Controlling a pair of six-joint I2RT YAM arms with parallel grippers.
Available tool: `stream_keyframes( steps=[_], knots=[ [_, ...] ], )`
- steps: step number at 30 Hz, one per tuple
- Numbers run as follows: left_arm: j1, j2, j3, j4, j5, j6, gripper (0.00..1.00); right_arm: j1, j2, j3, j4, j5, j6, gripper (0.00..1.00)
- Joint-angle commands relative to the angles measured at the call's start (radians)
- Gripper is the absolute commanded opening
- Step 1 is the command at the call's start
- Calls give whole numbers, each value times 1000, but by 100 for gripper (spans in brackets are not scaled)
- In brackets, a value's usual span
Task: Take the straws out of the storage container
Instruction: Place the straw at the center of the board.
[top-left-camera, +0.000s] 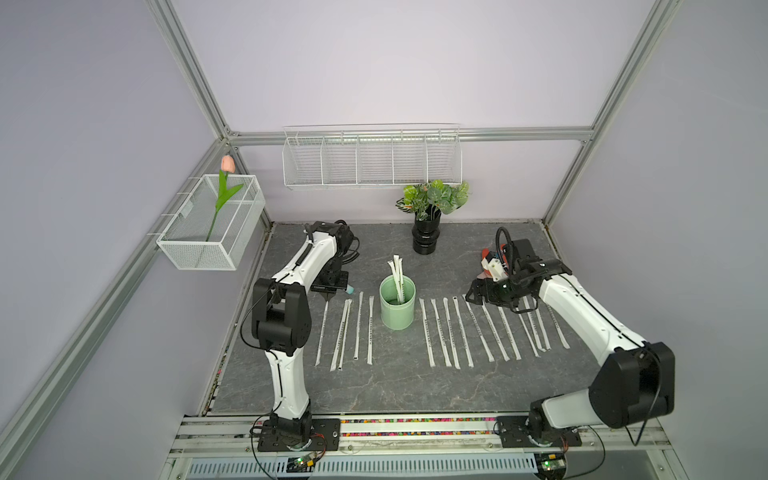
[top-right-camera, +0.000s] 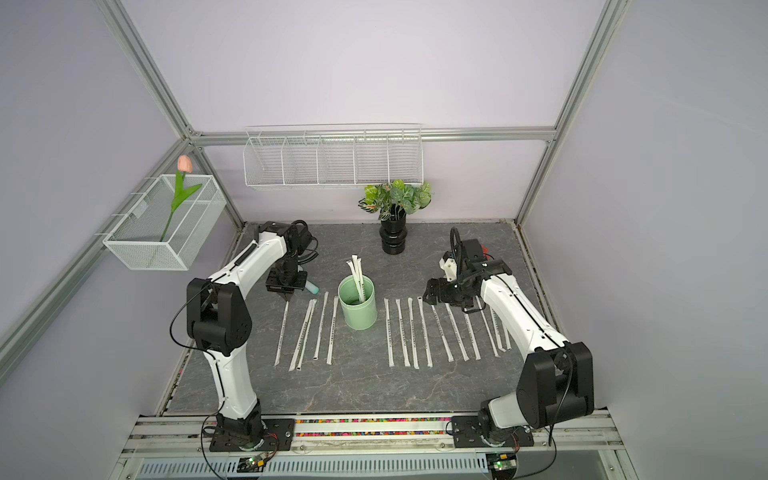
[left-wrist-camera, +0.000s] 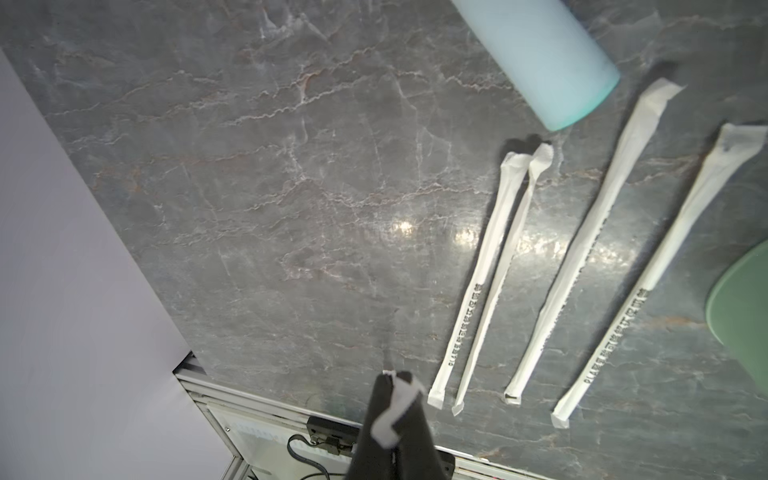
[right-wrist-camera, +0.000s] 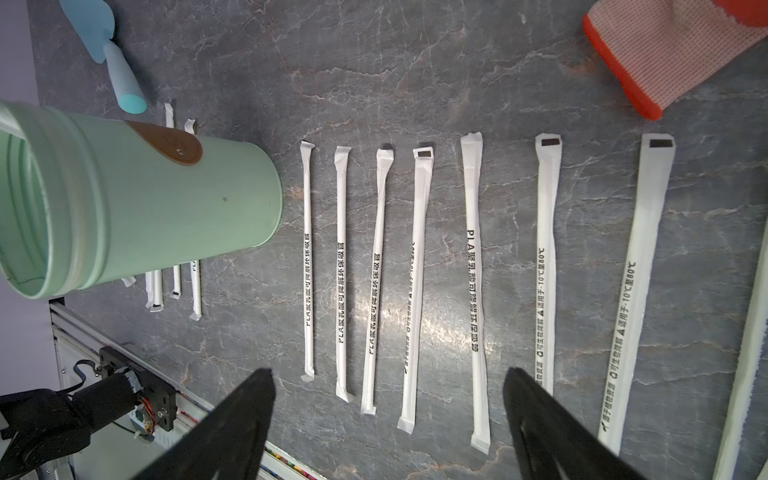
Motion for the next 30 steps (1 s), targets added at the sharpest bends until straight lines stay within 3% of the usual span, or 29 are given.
stream_keyframes(
  steps=[1,30],
  knots=[
    [9,31,-9,28,36,22,1,5,15,-23,17,-15,-1,89],
    [60,180,40,77,89,63,3,4,40,-18,13,-8,2,89]
  ],
)
